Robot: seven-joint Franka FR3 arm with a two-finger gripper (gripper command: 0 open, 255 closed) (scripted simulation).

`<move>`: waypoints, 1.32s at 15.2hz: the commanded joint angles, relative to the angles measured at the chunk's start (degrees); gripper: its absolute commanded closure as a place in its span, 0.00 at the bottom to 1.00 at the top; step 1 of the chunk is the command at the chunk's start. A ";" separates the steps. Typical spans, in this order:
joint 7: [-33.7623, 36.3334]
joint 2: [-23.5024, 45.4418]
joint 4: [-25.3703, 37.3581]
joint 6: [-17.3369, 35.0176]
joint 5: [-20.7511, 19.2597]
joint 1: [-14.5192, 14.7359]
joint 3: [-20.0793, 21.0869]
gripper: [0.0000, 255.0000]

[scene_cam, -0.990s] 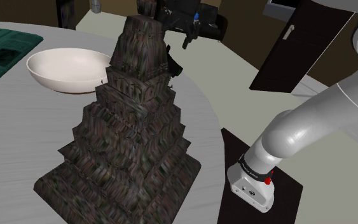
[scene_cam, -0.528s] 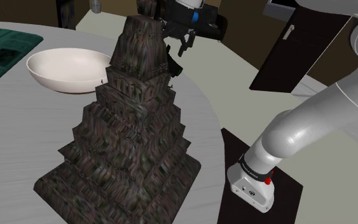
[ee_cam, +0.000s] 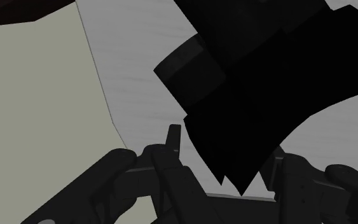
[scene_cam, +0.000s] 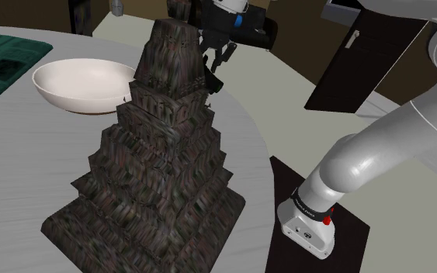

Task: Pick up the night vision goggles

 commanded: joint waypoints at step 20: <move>0.92 2.41 13.90 -11.63 -0.93 -0.42 -0.30 1.00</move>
